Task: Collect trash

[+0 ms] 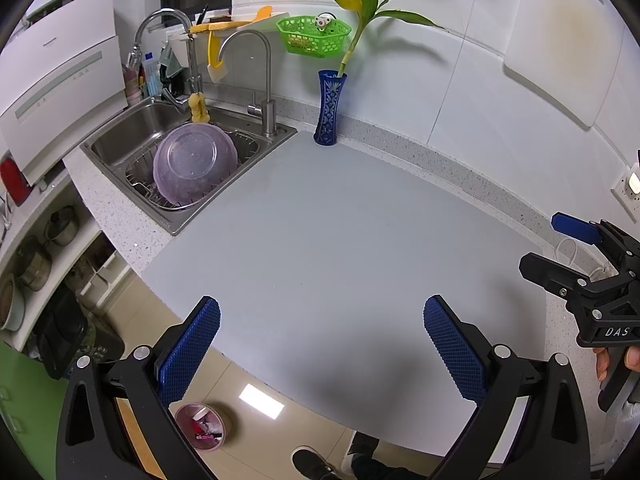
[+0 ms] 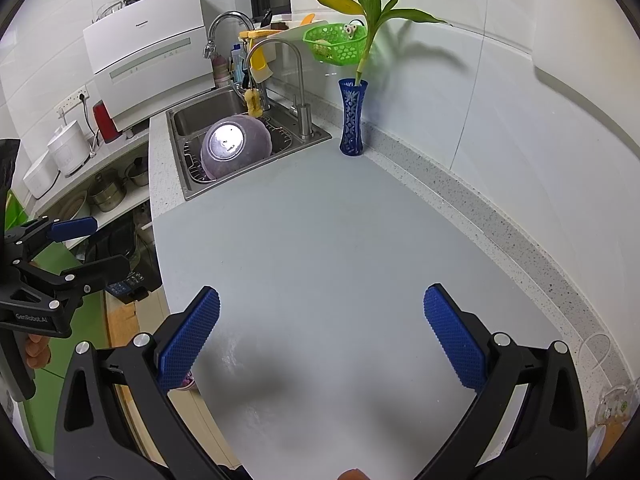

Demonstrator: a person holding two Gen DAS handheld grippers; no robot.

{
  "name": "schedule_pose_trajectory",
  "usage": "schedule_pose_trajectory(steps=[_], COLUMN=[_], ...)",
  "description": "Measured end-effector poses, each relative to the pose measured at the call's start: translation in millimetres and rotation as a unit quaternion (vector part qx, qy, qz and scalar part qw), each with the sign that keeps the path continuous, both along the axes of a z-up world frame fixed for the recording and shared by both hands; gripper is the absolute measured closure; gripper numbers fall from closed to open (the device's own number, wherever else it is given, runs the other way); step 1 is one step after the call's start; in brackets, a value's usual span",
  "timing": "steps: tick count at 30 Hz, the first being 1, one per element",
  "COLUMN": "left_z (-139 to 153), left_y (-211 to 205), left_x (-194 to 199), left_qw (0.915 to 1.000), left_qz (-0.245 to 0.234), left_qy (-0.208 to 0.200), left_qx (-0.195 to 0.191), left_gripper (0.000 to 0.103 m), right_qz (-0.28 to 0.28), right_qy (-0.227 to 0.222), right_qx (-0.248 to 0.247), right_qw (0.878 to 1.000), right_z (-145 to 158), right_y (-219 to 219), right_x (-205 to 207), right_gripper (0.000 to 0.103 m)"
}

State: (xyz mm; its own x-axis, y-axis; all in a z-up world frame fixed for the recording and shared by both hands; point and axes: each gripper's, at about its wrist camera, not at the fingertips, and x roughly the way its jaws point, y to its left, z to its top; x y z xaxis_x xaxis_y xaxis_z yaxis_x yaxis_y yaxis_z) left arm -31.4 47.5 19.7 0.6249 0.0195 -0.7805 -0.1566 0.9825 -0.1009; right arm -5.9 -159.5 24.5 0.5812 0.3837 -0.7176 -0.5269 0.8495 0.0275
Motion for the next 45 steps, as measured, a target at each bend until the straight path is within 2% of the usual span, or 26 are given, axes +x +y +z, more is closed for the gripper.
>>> schedule_pose_trajectory(steps=[45], left_z=[-0.4], left_y=[-4.8], left_x=[3.0], left_qw=[1.0000], left_qz=[0.000], left_qy=[0.001], left_qx=[0.004], left_gripper=[0.005], right_qz=[0.005], right_qy=[0.001], right_qx=[0.000], right_qw=[1.000], right_z=[-3.3], right_y=[1.5], right_x=[1.4], right_gripper=[0.003])
